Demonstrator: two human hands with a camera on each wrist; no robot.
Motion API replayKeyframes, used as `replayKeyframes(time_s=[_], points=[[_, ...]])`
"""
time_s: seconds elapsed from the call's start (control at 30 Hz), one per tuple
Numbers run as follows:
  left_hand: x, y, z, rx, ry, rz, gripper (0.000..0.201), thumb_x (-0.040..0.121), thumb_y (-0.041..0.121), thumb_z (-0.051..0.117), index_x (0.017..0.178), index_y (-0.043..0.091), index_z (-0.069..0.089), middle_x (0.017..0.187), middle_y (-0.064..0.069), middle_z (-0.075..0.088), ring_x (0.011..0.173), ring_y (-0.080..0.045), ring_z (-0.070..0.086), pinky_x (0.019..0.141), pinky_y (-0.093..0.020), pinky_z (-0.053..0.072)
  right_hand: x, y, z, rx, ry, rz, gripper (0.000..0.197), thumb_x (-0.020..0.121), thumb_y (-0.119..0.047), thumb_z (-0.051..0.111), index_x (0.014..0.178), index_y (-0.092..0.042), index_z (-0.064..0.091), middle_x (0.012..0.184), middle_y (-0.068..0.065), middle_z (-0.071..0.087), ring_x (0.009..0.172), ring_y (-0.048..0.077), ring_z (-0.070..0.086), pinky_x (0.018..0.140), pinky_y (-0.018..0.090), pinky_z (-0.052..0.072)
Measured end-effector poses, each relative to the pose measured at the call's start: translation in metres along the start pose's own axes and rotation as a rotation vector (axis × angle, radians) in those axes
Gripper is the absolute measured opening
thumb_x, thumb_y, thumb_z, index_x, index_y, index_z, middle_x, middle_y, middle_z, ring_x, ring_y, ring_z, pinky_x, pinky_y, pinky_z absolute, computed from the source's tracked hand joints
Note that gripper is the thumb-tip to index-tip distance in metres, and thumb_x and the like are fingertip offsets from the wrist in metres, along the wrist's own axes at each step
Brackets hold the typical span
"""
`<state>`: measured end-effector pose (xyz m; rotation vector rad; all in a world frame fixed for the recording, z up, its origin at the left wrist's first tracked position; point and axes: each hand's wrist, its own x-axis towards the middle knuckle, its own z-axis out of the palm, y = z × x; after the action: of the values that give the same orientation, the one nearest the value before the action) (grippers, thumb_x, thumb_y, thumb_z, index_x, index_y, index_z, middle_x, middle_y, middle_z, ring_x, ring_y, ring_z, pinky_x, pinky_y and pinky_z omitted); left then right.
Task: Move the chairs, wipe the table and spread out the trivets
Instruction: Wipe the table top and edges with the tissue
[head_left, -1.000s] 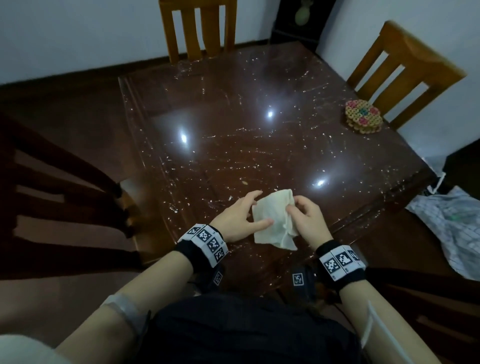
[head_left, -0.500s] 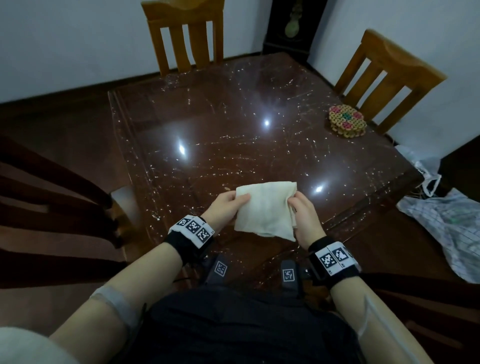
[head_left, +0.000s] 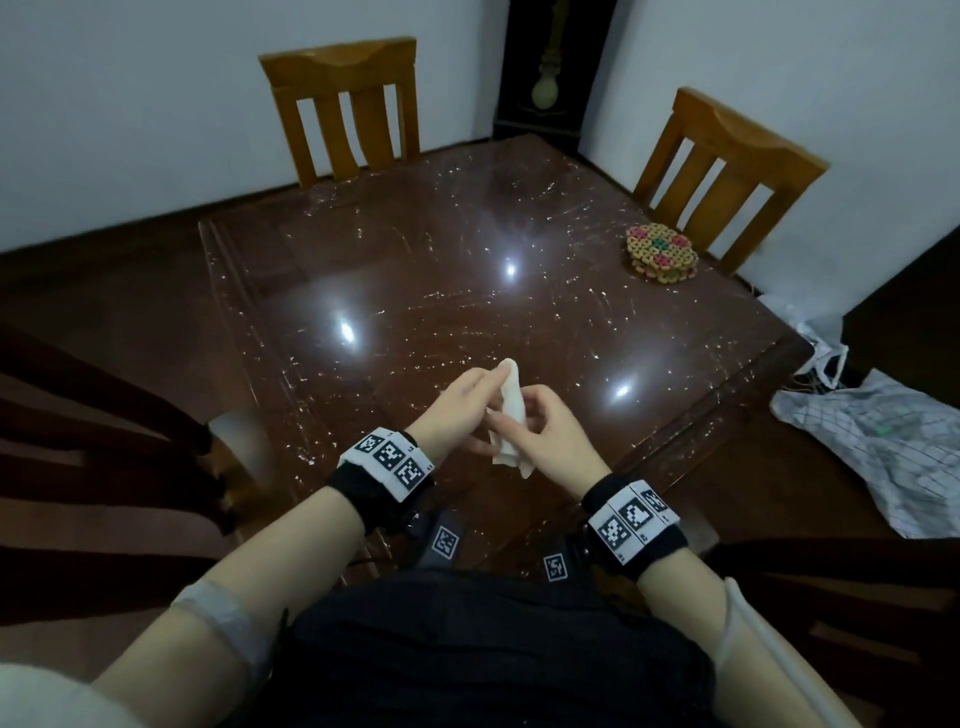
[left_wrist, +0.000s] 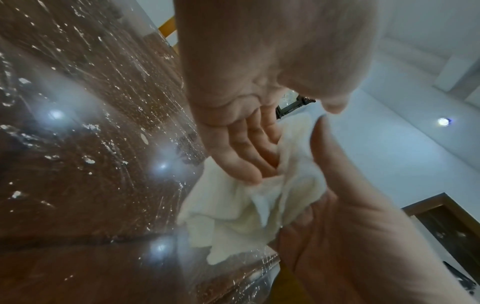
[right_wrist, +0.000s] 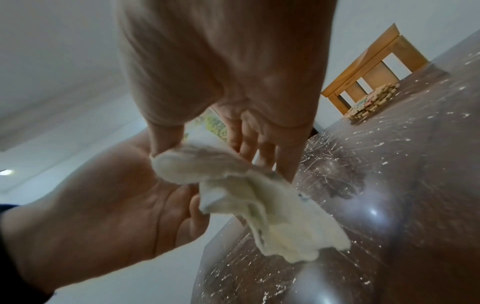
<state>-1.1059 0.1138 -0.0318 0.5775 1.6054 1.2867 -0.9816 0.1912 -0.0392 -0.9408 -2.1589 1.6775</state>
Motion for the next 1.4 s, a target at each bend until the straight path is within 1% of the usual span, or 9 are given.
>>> replayKeyframes(time_s=[0.07,0.2,0.57,0.77,0.9,1.1,1.2,1.33,1.4], points=[[-0.002,0.001,-0.002,-0.011,0.002,-0.012,0.038,0.093,0.048,0.052,0.106,0.013,0.057,0.089,-0.002,0.065,0.080,-0.015,0.069,0.059,-0.031,0.055,-0.001,0.000,0.000,-0.083,0.059,-0.051,0.022,0.087,-0.039,0.068,0.094,-0.019,0.060,0.084,-0.004,0.066,0.068,0.007,0.062,0.057,0.023,0.052],[-0.002,-0.004,-0.006,0.150,0.033,0.039,0.015,0.091,0.029,0.060,0.101,0.020,0.053,0.090,-0.004,0.066,0.075,-0.010,0.066,0.056,-0.027,0.053,-0.001,0.001,0.000,-0.106,0.028,-0.082,0.032,0.096,-0.034,0.054,0.083,-0.007,0.065,0.065,0.004,0.059,0.055,0.009,0.052,0.053,0.030,0.041],[0.000,-0.008,-0.013,0.355,0.069,0.214,0.015,0.090,0.014,0.057,0.099,0.022,0.065,0.086,-0.004,0.059,0.079,-0.012,0.054,0.070,-0.028,0.048,-0.001,0.011,-0.012,-0.102,0.056,-0.023,0.019,0.092,-0.007,0.047,0.083,0.005,0.059,0.072,0.009,0.054,0.066,0.017,0.048,0.061,0.035,0.039],[0.007,-0.003,-0.021,0.401,0.131,0.218,0.014,0.090,0.014,0.055,0.088,0.023,0.065,0.075,0.002,0.052,0.067,-0.008,0.046,0.061,-0.018,0.041,0.004,0.010,-0.032,-0.479,0.235,-0.006,0.027,0.088,-0.019,0.043,0.099,-0.024,0.067,0.084,0.000,0.068,0.080,0.022,0.062,0.072,0.037,0.053],[0.009,-0.001,-0.016,0.459,0.148,0.219,0.010,0.092,0.019,0.055,0.093,0.018,0.066,0.076,0.003,0.055,0.070,-0.010,0.049,0.063,-0.022,0.042,0.001,0.005,-0.031,-0.604,0.184,-0.059,0.031,0.093,-0.021,0.040,0.113,-0.026,0.063,0.092,0.000,0.069,0.083,0.022,0.063,0.073,0.036,0.052],[0.006,-0.001,-0.001,0.264,0.185,0.187,0.010,0.091,0.019,0.061,0.098,0.014,0.065,0.081,0.005,0.061,0.073,-0.007,0.057,0.061,-0.016,0.045,-0.012,-0.007,-0.009,-0.372,-0.059,-0.051,0.027,0.100,-0.022,0.039,0.075,-0.023,0.049,0.065,-0.009,0.051,0.055,0.006,0.044,0.053,0.021,0.035],[0.004,-0.003,0.000,0.267,0.193,0.190,0.014,0.090,0.025,0.064,0.101,0.017,0.066,0.082,0.005,0.063,0.072,-0.006,0.060,0.058,-0.017,0.047,-0.013,-0.008,-0.005,-0.287,-0.079,-0.029,0.022,0.099,-0.019,0.038,0.084,-0.014,0.054,0.073,-0.003,0.056,0.063,0.011,0.048,0.060,0.029,0.037],[0.003,-0.002,0.001,0.208,0.143,0.151,0.031,0.088,0.042,0.064,0.105,0.015,0.065,0.090,0.000,0.066,0.076,-0.009,0.062,0.063,-0.027,0.054,-0.016,-0.011,-0.006,-0.258,-0.193,-0.003,0.040,0.092,-0.020,0.039,0.129,-0.026,0.052,0.098,0.006,0.070,0.083,0.023,0.066,0.077,0.038,0.053],[0.004,-0.003,0.003,0.299,0.151,0.182,0.034,0.084,0.044,0.068,0.103,0.016,0.064,0.092,0.001,0.063,0.078,-0.007,0.058,0.067,-0.023,0.050,-0.015,-0.011,-0.007,-0.306,-0.229,0.006,0.042,0.087,-0.028,0.041,0.126,-0.021,0.053,0.098,0.007,0.069,0.086,0.025,0.066,0.082,0.046,0.053]])
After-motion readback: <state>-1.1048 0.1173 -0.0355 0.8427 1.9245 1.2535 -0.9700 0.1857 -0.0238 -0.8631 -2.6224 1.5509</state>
